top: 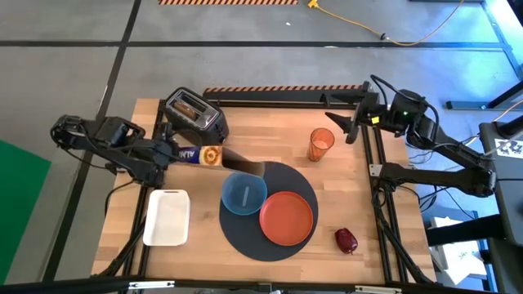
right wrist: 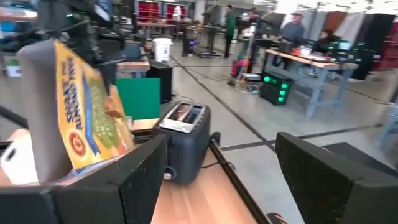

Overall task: Arrange a breakfast setting
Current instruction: Pour the cereal into the blue bowl

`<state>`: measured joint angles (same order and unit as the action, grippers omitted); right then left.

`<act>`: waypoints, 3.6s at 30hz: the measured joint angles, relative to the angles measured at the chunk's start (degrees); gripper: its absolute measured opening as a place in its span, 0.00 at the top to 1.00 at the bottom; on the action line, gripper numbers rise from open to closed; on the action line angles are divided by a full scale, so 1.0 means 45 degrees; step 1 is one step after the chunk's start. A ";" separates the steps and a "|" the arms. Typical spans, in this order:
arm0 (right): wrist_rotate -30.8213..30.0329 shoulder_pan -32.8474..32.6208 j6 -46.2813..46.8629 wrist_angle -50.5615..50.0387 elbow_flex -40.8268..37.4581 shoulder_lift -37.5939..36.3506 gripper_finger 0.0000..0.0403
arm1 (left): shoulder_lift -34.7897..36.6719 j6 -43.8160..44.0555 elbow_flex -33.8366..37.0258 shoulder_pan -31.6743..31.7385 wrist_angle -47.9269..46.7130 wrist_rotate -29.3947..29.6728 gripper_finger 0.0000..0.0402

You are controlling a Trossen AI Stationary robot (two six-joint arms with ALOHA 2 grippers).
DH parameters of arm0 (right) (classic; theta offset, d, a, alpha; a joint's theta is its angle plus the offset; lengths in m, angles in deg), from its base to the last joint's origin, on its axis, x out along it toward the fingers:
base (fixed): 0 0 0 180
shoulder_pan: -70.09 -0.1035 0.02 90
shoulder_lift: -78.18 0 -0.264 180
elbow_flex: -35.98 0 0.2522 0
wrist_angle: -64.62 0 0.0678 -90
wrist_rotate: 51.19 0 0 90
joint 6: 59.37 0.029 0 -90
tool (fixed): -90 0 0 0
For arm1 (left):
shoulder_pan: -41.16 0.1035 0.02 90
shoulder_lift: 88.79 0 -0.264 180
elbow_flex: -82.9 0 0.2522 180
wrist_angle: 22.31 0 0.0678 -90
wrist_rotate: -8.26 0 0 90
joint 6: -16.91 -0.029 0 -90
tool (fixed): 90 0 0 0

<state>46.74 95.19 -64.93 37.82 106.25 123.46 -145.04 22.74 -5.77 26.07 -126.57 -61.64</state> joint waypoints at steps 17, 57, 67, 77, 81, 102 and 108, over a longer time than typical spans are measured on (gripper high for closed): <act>-0.0565 0.0000 0.0563 -0.0651 -0.0005 0.0160 0.28 | -0.1954 -0.3526 -0.1293 0.0000 0.0113 0.1656 0.65; -0.0622 0.0000 0.0937 -0.1524 -0.0005 0.0159 0.28 | -0.2262 -0.5937 -0.5529 0.0010 0.0115 0.4096 0.65; -0.0617 0.0000 0.0942 -0.1666 -0.0005 0.0155 0.28 | -0.0136 -0.6630 -0.2788 0.0510 0.0112 0.5649 0.68; -0.0618 0.0004 0.1180 -0.1700 -0.0005 0.0155 0.28 | 0.0279 -0.7754 -0.1046 0.1690 0.0114 0.5976 0.68; -0.0705 0.0004 0.1181 -0.1700 -0.0005 0.0155 0.28 | 0.0359 -0.7913 -0.0438 0.1685 0.0104 0.6453 0.68; -0.1093 0.0004 0.1520 -0.1715 -0.0005 0.0156 0.28 | -0.0559 -1.0448 -0.0228 0.0937 0.0160 0.6817 0.68; -0.1345 0.0005 0.1617 -0.1700 -0.0005 0.0155 0.28 | -0.1044 -1.0454 -0.0231 0.0041 0.0125 0.6751 0.68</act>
<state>40.68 95.21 -57.65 30.17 106.23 124.16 -149.74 -24.31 -6.81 26.25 -126.00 -31.26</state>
